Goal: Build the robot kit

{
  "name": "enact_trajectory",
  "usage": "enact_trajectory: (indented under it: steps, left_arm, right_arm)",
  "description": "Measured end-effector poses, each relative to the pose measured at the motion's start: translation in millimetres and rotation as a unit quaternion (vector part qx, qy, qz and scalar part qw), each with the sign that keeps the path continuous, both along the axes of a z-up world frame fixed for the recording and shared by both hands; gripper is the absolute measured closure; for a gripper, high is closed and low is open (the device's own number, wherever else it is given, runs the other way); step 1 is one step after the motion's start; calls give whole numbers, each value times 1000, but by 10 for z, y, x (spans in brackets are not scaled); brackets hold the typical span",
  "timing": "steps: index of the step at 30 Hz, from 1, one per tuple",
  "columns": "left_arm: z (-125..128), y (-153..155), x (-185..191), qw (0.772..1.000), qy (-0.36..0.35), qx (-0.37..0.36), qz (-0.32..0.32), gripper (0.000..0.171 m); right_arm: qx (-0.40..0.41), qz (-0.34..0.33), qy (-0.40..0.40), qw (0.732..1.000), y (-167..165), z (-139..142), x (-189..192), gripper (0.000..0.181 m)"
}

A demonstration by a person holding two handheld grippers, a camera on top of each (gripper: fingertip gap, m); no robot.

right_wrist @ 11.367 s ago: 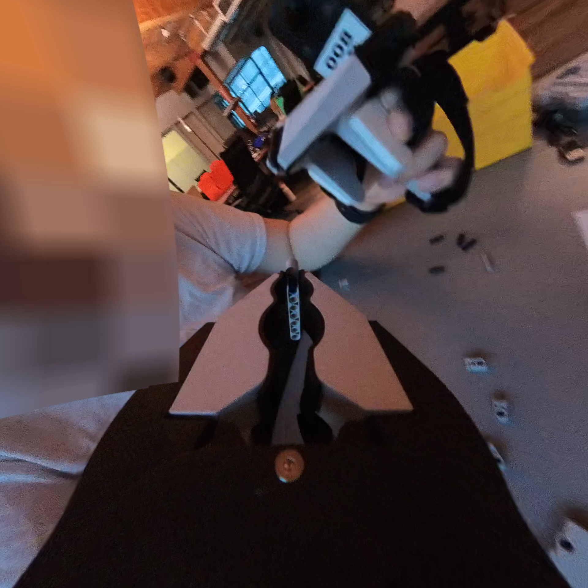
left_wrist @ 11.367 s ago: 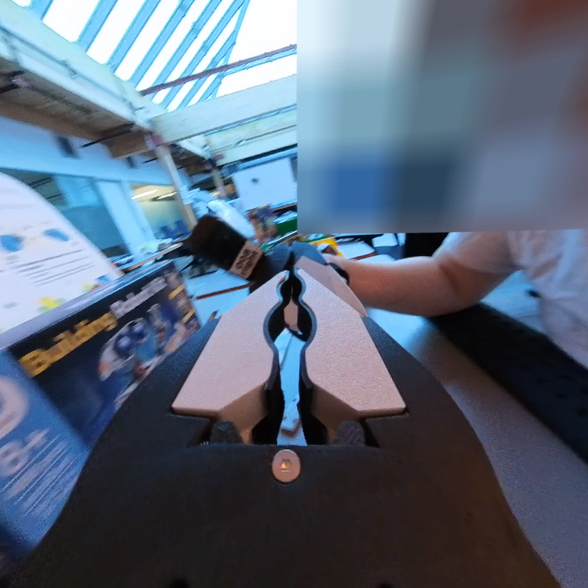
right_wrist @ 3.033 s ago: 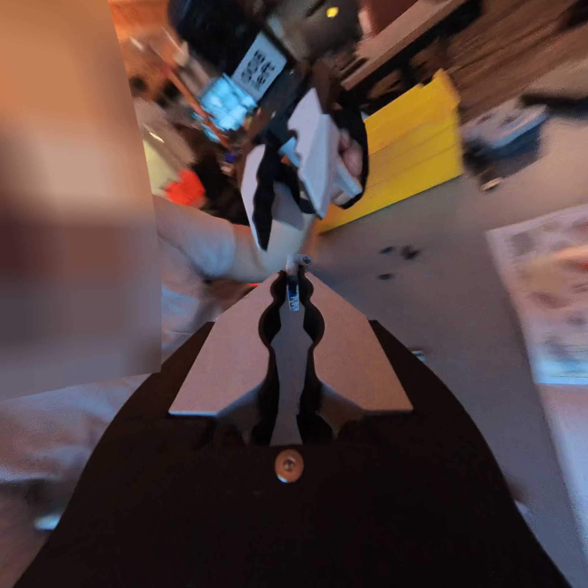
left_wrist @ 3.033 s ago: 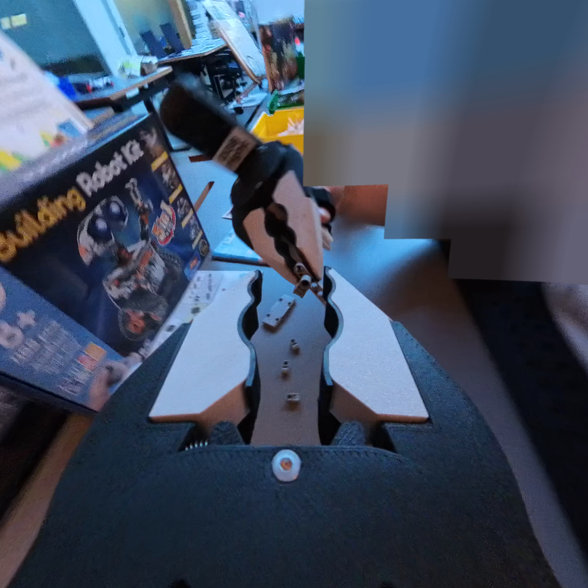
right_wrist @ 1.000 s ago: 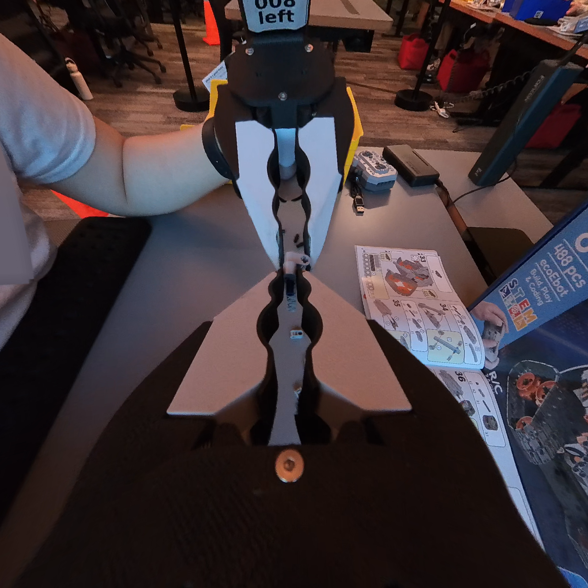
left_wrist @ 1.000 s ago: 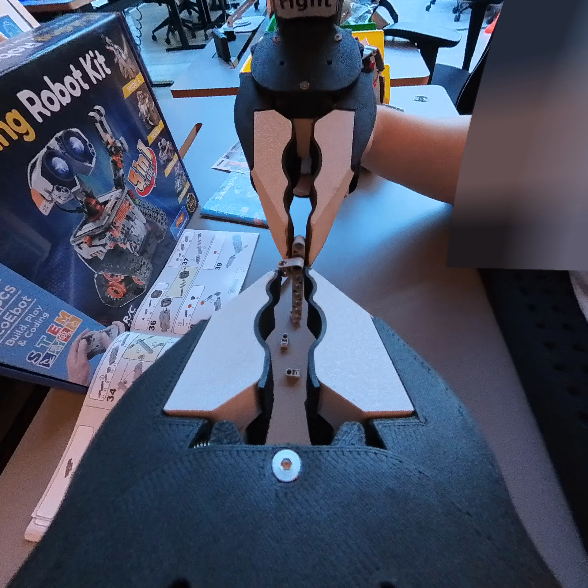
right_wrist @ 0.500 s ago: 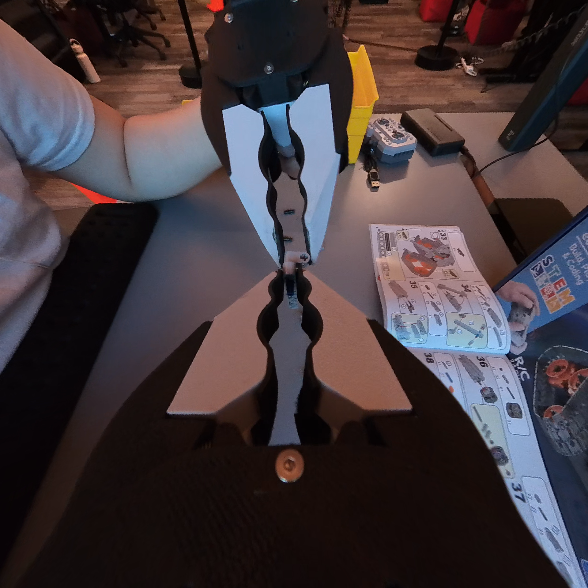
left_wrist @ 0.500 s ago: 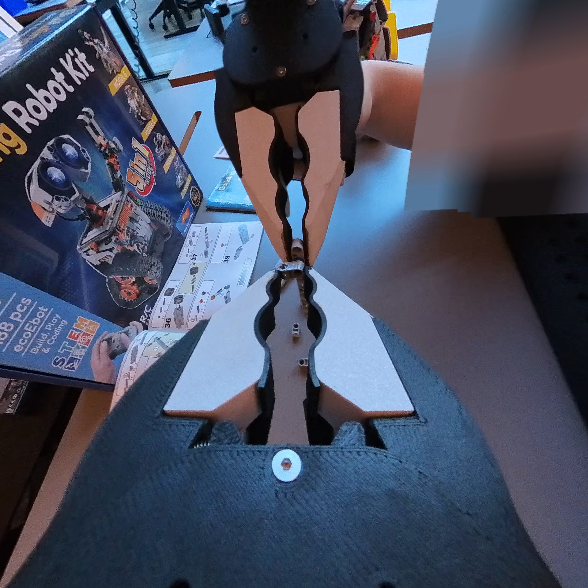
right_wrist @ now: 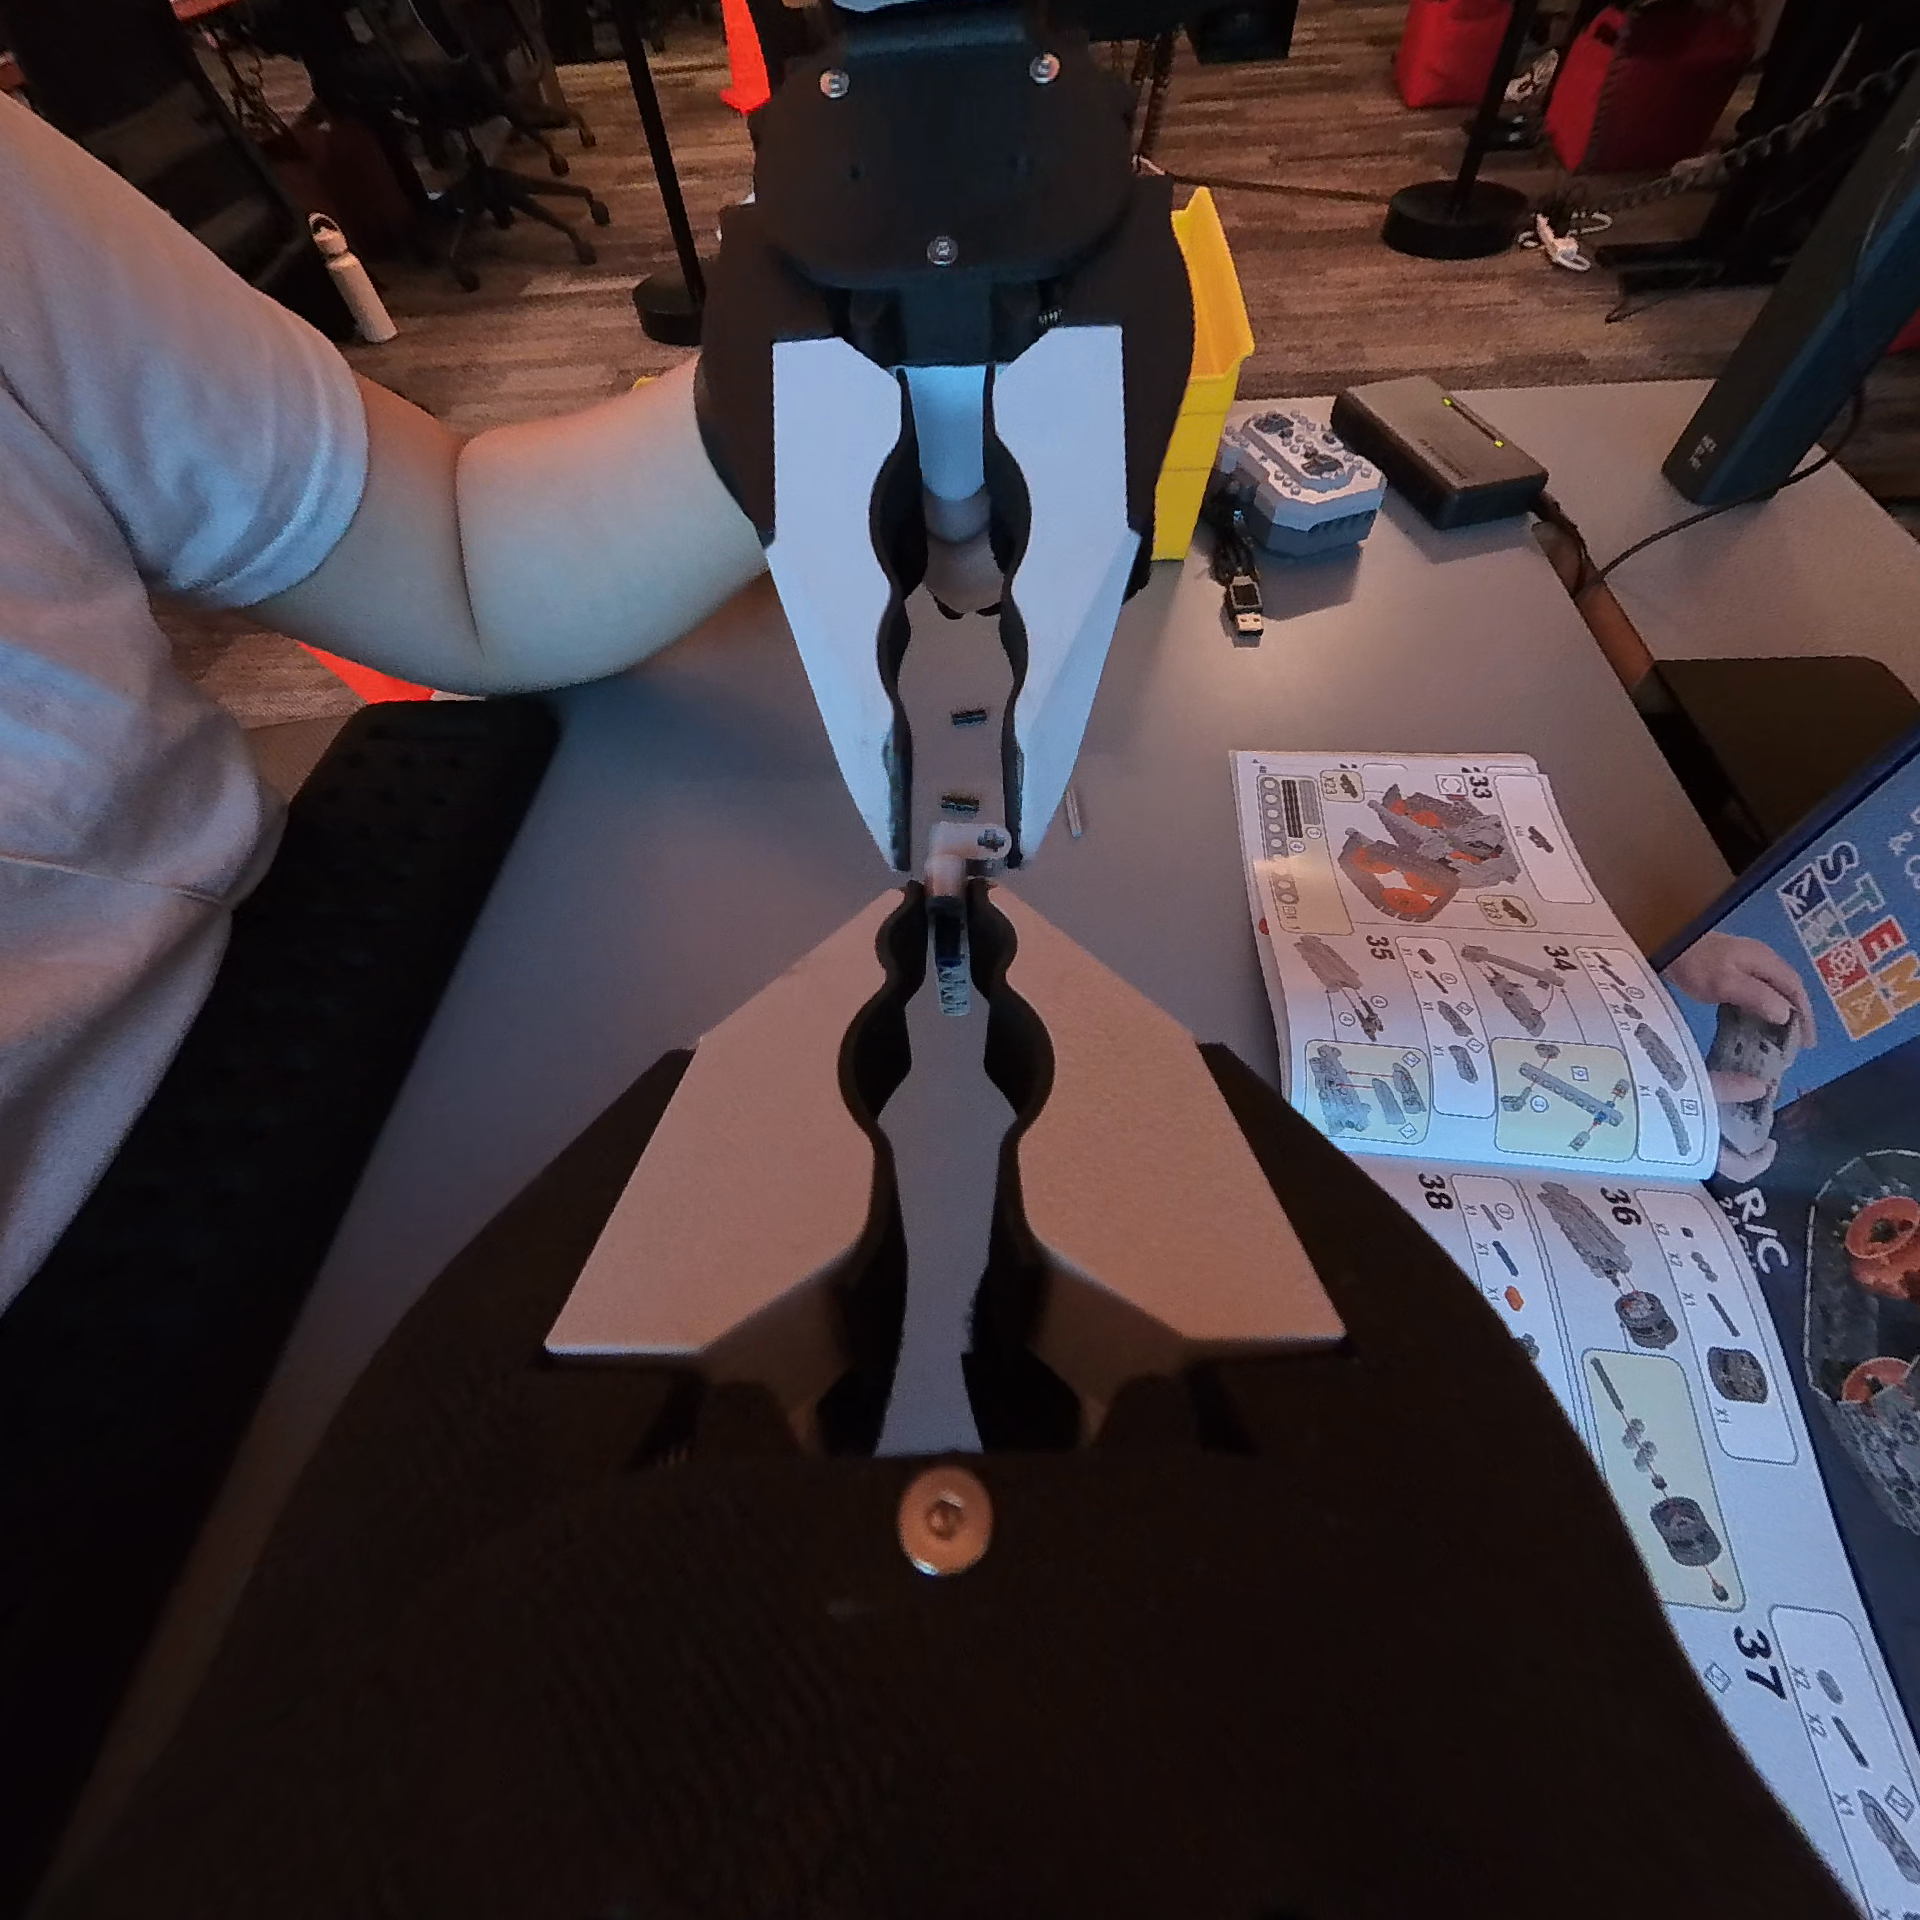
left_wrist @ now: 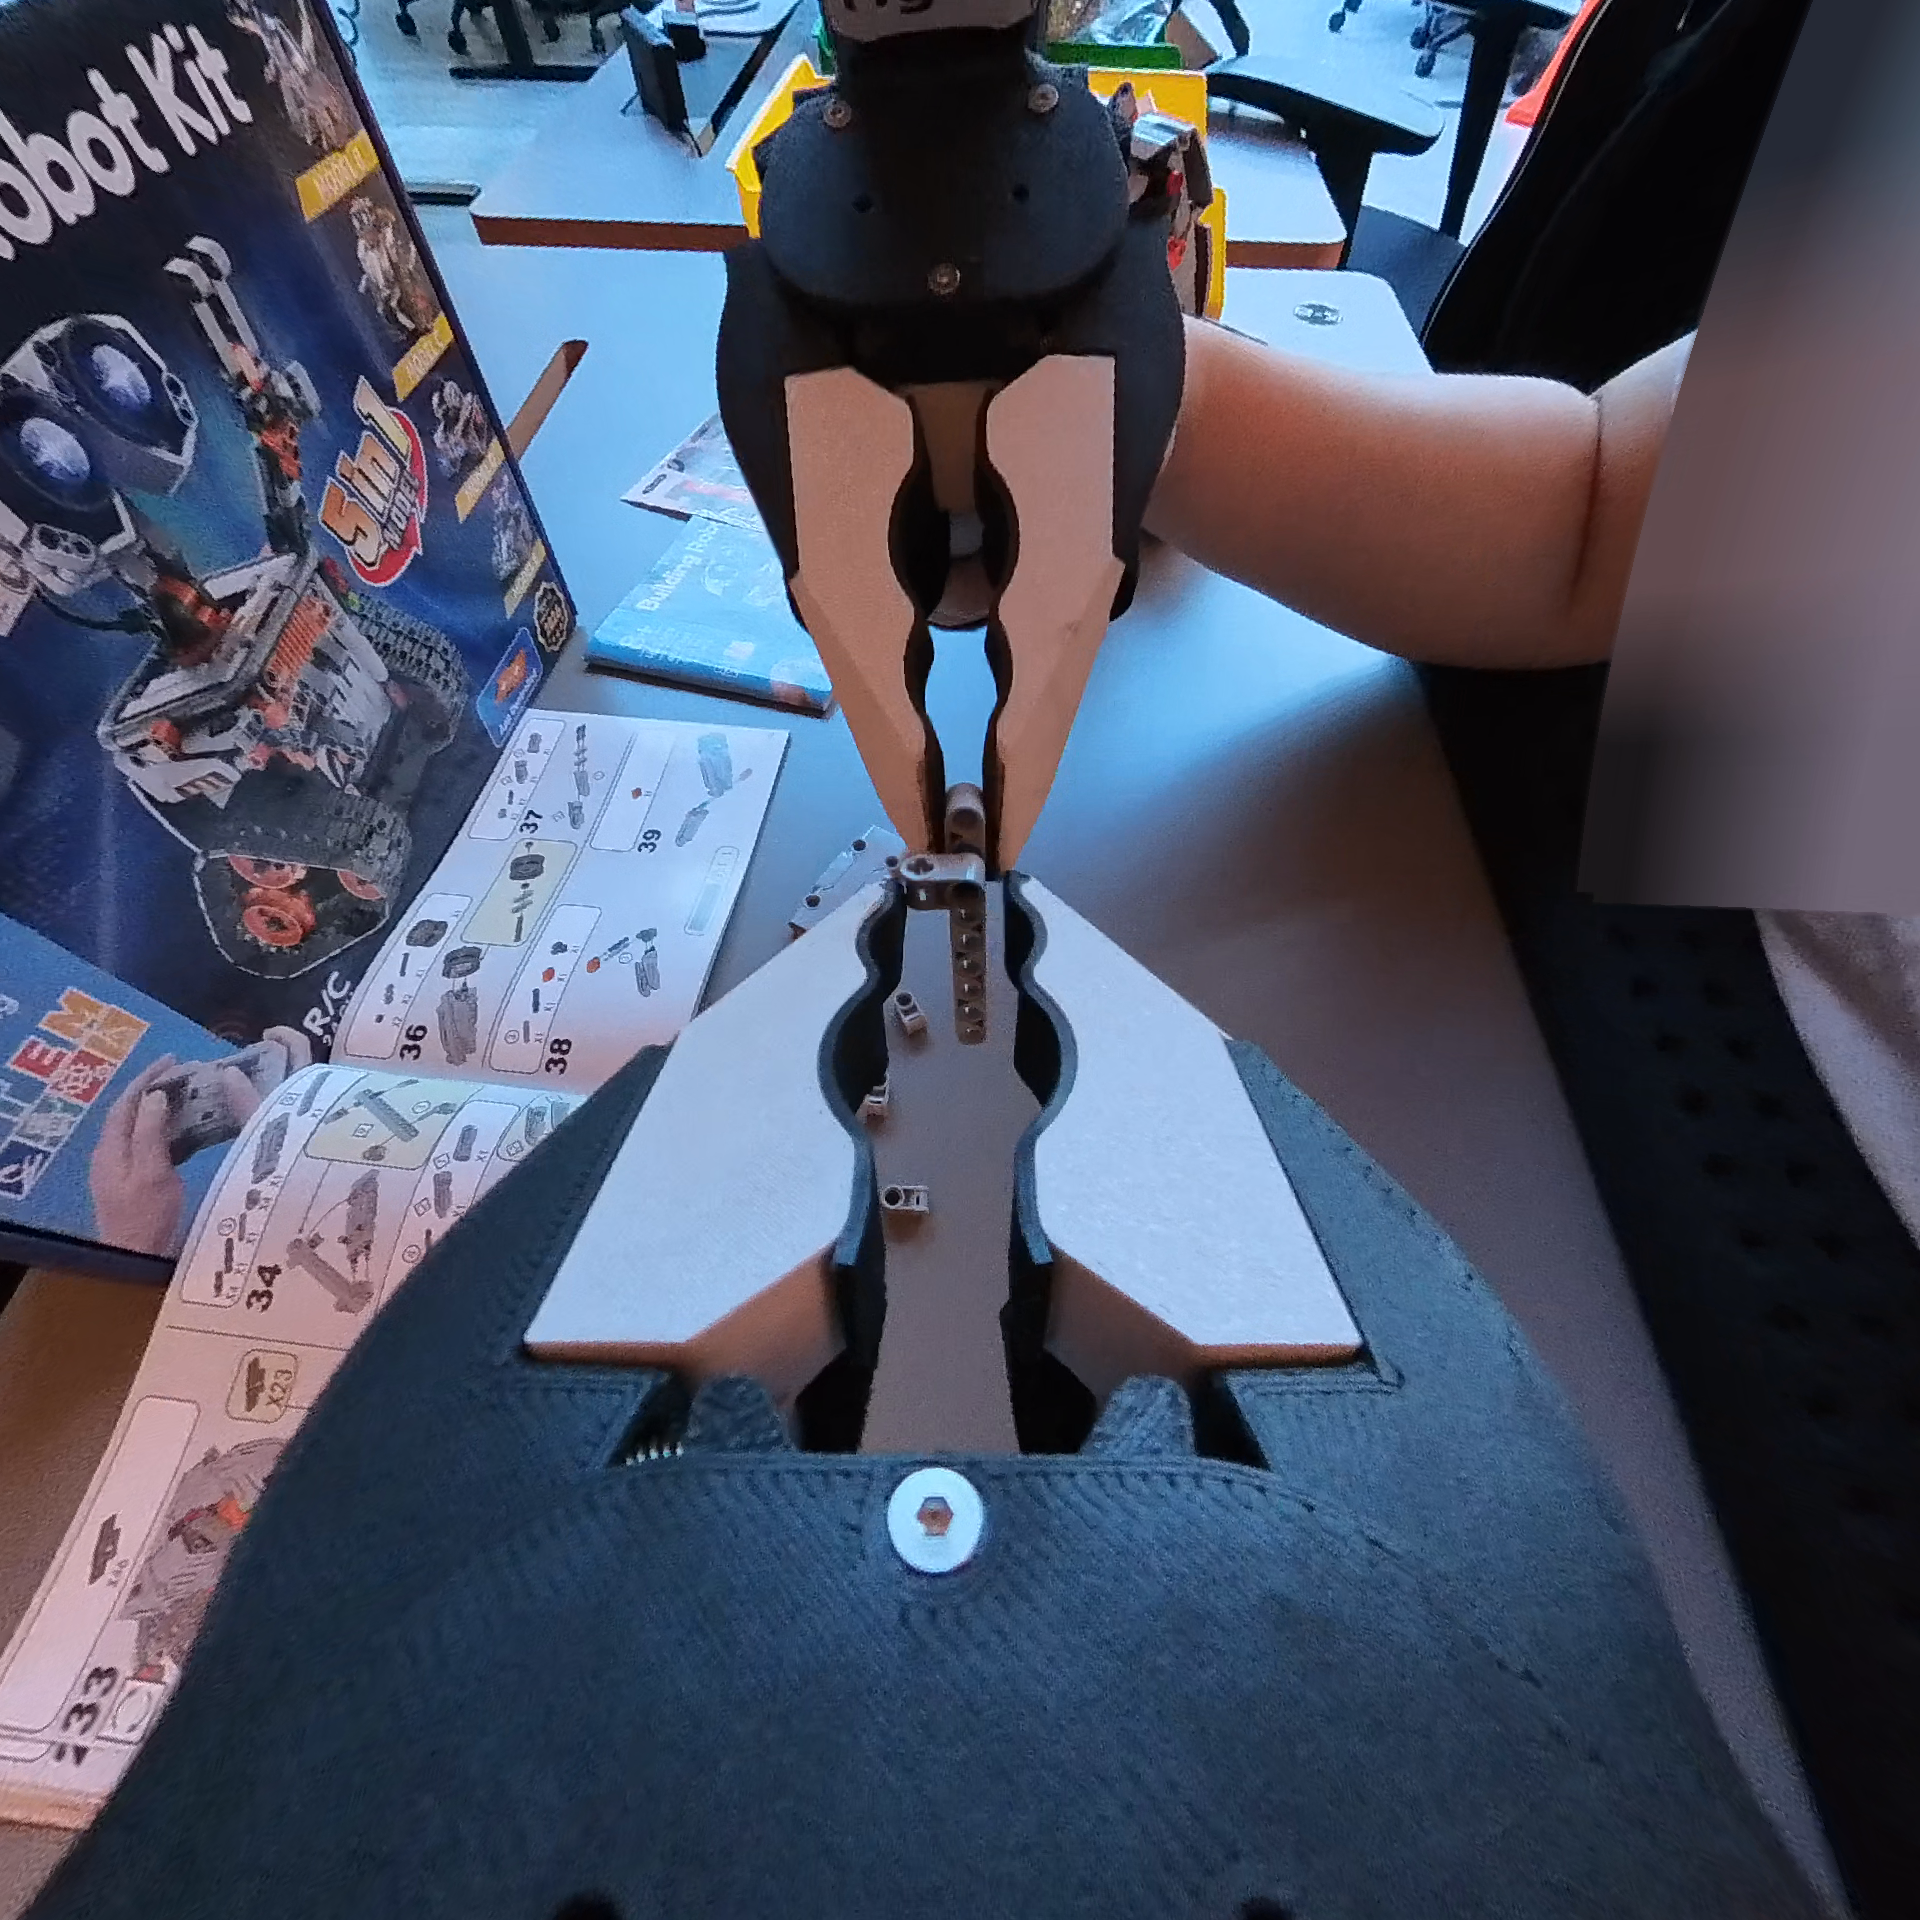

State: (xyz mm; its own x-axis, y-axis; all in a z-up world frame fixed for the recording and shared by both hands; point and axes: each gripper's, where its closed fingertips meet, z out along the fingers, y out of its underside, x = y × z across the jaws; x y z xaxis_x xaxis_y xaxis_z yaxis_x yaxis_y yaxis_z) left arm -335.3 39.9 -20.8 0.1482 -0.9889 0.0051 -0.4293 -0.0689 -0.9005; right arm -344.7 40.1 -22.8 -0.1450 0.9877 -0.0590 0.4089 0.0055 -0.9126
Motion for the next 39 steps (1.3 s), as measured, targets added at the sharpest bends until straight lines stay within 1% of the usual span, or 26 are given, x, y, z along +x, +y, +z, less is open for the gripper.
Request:
enact_trajectory:
  steps: [3, 10, 12, 13, 15, 21, 25, 29, 32, 36, 38, 39]
  left_arm:
    - [7, -25, -11, 1000, -1, -1, -7, 150]
    - [64, 0, -23, 1000, -15, 0, -1, 154]
    - [90, 32, -19, 1000, -24, 4, 8, 150]
    - [89, 32, -16, 1000, -25, 4, 7, 154]
    - [71, 10, -7, 1000, -21, 7, 0, 159]
    - [66, 6, 1, 999, -12, 35, -2, 159]
    - [3, 25, 8, 999, 13, 49, 6, 159]
    - [32, 41, 10, 998, 11, 62, 12, 159]
    - [-16, 59, 7, 997, 24, 70, 16, 159]
    - [38, 79, 22, 998, -2, 57, 20, 159]
    - [218, 163, 10, 995, -48, 68, 48, 159]
    - [334, 192, -6, 993, -76, 62, 63, 155]
  right_arm:
    - [7, -2, 0, 1000, 1, 8, -5, 175]
    - [20, -7, 4, 1000, 12, 47, 10, 175]
    - [22, -7, 4, 1000, 16, 55, 15, 174]
    - [21, -6, 6, 1000, 5, 66, 12, 174]
    - [28, -5, -1, 1000, -6, 57, 7, 175]
    - [59, -7, -9, 998, -9, 59, 18, 174]
    - [87, -19, -35, 995, 18, 12, 20, 175]
    - [79, -26, -28, 996, 33, 46, 19, 175]
    - [81, -29, -39, 996, 45, 1, 10, 175]
    - [54, -29, -10, 998, 61, 77, 18, 175]
    - [11, -50, 59, 997, 152, 274, 4, 174]
    - [-27, -66, 98, 993, 217, 389, 3, 174]
